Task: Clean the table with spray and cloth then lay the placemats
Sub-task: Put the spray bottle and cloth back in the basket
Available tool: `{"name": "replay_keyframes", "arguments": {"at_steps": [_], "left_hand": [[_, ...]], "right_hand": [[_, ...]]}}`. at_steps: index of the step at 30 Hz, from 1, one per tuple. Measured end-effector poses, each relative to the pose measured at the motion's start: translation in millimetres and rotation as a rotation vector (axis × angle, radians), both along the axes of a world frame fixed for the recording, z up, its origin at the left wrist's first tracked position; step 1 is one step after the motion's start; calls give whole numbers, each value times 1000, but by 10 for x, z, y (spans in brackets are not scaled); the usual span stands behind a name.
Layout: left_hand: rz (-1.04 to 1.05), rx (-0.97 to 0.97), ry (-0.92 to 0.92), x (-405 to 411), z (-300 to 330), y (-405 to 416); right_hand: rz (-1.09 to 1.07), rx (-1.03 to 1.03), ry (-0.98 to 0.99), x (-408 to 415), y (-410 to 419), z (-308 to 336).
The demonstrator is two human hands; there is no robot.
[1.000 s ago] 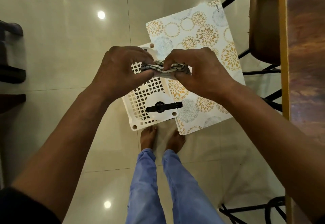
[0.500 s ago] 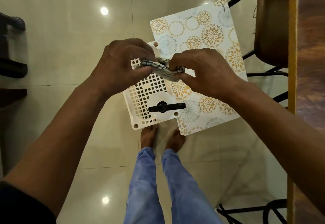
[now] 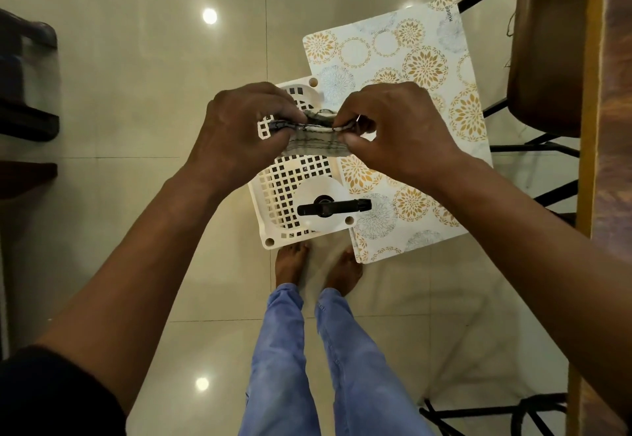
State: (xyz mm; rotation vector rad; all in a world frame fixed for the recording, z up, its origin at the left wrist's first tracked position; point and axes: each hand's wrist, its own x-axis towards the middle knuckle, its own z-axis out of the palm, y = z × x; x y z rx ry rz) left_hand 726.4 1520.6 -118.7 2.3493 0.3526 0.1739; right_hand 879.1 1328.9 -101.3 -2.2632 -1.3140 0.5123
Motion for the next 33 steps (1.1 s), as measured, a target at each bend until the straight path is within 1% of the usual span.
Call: {"name": "replay_keyframes", "arguments": {"at_steps": [4, 6, 8, 10, 12, 15, 20, 23, 29, 33], "left_hand": [[47, -14, -35, -42, 6, -35], [93, -84, 4, -54, 6, -10], [117, -107, 40, -60, -25, 31], [124, -61, 48, -63, -90, 75], [143, -15, 45, -57, -151, 114], [178, 49, 25, -26, -230, 132], [226, 225, 8, 7, -440, 106], [206, 259, 64, -63, -669, 52], [125, 187, 154, -300, -951, -134], [104, 157, 188, -410, -1016, -150]], "right_hand": [[-66, 10, -8, -11, 65, -5], [-70, -22, -2, 4, 130, -29], [-49, -76, -42, 41, 213, -90], [-36, -98, -64, 79, 301, -172], [-49, -92, -29, 98, 390, -238], [-96, -39, 31, 138, 491, -353], [-147, 26, 79, 113, 546, -612], [-93, -13, 124, 46, 483, -796], [3, -95, 214, -24, 341, -1021], [68, -184, 228, -63, 310, -1085]]}}
